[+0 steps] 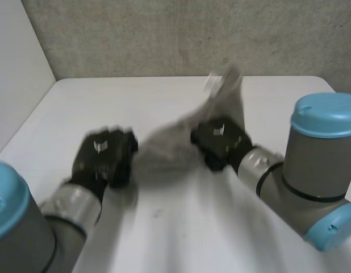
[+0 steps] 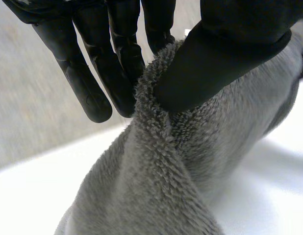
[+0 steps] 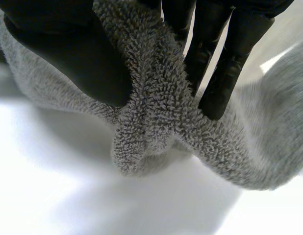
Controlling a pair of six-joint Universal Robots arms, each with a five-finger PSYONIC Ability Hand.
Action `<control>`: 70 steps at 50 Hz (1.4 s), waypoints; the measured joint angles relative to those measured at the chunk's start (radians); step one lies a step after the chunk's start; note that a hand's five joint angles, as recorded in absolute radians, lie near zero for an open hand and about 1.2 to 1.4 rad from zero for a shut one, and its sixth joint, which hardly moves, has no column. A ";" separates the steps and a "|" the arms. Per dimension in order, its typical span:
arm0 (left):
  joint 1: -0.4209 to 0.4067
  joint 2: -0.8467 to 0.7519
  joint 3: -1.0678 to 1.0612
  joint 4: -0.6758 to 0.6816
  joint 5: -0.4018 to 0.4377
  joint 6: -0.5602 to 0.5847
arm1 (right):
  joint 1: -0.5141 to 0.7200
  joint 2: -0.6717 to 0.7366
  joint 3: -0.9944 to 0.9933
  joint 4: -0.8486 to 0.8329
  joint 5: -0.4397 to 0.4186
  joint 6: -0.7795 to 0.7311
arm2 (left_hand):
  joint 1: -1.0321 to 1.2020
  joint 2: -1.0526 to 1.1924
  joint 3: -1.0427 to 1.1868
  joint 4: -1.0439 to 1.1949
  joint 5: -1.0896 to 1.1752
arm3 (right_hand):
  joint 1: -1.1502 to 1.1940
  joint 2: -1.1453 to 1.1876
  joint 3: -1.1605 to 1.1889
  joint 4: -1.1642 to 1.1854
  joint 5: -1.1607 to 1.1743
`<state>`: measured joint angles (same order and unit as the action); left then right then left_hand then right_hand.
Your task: Fold the towel.
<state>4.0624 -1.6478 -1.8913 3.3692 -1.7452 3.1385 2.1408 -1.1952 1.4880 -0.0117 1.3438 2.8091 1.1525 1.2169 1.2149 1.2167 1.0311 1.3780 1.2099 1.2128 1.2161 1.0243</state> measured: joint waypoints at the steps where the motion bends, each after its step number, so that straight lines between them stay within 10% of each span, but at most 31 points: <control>1: 0.001 0.000 -0.021 -0.013 0.007 0.010 | 0.004 0.013 0.001 0.063 -0.002 -0.028 | 0.000 0.000 0.000 0.000 0.000 | 0.000 0.000 0.000 0.000 0.000; 7: 0.004 0.000 -0.130 -0.162 0.067 0.095 | 0.011 0.047 -0.006 0.306 -0.016 -0.125 | -0.321 -0.359 -0.355 -0.358 -0.342 | -0.122 -0.115 -0.117 -0.103 -0.081; 12: 0.004 0.027 -0.127 -0.314 0.100 0.134 | 0.008 0.031 -0.025 0.388 -0.036 -0.142 | -0.794 -0.862 -0.860 -0.858 -0.845 | -0.944 -0.816 -0.817 -0.820 -0.801; 18: 0.016 0.083 -0.051 -0.347 0.105 0.133 | -0.032 -0.028 -0.033 0.314 -0.040 -0.075 | -0.911 -0.979 -0.973 -0.977 -0.963 | -1.145 -0.997 -1.001 -0.998 -0.971; 33: -0.002 -0.119 0.272 -0.245 0.117 0.123 | -0.202 -0.098 -0.037 0.175 -0.061 0.067 | -0.926 -0.992 -0.987 -0.991 -0.977 | -1.164 -1.013 -1.017 -1.013 -0.984; 51: -0.043 -0.568 0.634 -0.275 0.255 0.089 | -0.194 0.109 -0.107 0.158 -0.104 -0.466 | -0.906 -0.968 -0.968 -0.970 -0.962 | -1.158 -1.013 -1.017 -1.013 -0.984; 70: -0.047 -0.725 0.766 -0.375 0.240 0.169 | -0.200 0.299 -0.186 0.132 -0.070 -0.490 | -0.834 -0.905 -0.903 -0.904 -0.899 | -1.095 -0.964 -0.967 -0.972 -0.963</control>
<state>4.0159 -2.3728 -1.1249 2.9945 -1.5049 3.3080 1.9411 -0.8960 1.3023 0.1205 1.2739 2.3195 0.3188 0.3118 0.3114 0.3122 0.1322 0.2832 0.2457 0.2458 0.2440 0.0610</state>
